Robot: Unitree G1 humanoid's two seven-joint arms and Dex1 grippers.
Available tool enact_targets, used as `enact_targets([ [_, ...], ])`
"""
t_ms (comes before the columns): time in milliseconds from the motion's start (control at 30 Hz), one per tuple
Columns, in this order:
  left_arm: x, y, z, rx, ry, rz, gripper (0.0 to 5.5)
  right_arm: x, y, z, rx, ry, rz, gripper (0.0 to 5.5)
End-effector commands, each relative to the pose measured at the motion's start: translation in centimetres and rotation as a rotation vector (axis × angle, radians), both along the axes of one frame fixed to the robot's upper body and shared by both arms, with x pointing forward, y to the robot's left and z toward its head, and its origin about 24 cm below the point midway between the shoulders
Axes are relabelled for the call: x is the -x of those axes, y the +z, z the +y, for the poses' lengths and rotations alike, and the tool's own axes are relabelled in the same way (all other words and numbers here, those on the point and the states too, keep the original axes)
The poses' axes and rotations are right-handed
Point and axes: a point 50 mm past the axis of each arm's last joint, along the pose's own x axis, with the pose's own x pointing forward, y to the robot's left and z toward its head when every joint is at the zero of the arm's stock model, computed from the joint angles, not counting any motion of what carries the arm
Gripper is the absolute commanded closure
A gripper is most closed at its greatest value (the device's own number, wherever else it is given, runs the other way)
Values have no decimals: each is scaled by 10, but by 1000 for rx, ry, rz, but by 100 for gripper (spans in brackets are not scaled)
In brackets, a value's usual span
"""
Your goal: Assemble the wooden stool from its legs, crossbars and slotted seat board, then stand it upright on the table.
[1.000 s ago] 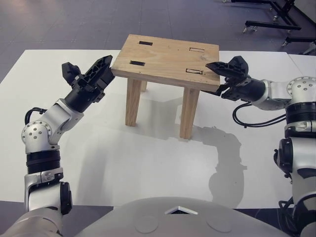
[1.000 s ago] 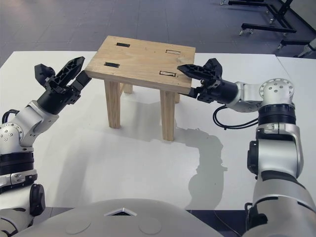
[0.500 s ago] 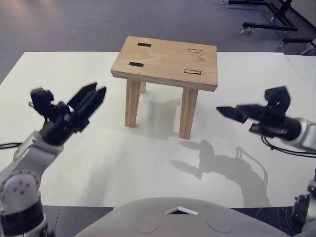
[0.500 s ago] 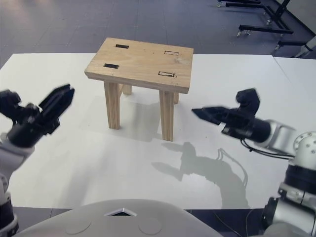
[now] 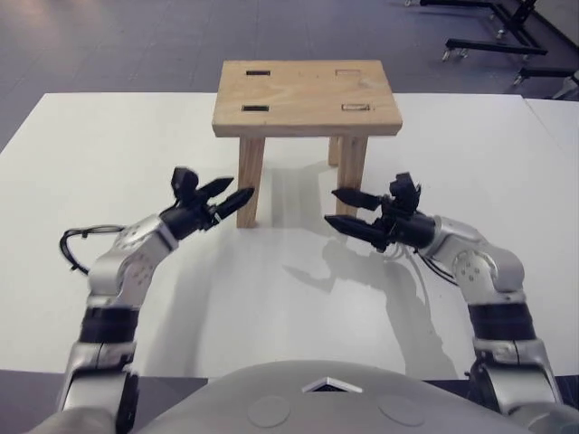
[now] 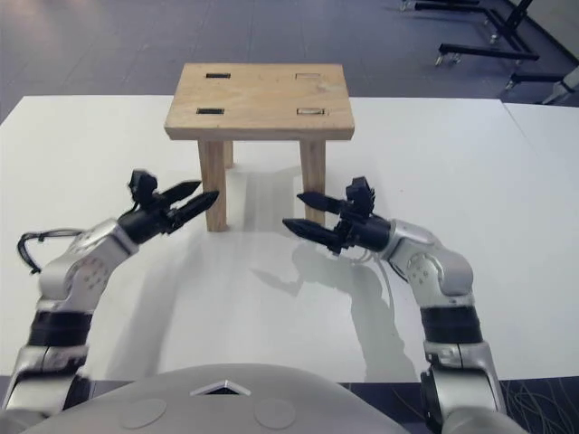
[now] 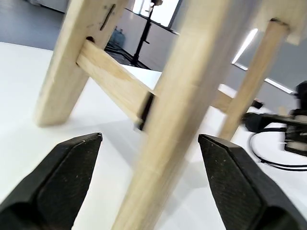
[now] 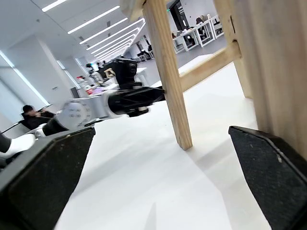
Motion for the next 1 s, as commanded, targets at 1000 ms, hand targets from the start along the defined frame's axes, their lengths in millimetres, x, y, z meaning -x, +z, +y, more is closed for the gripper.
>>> enact_targets([
  [1000, 17, 124, -53, -164, 528, -847, 183, -19, 95, 59, 72, -1142, -635, 38],
])
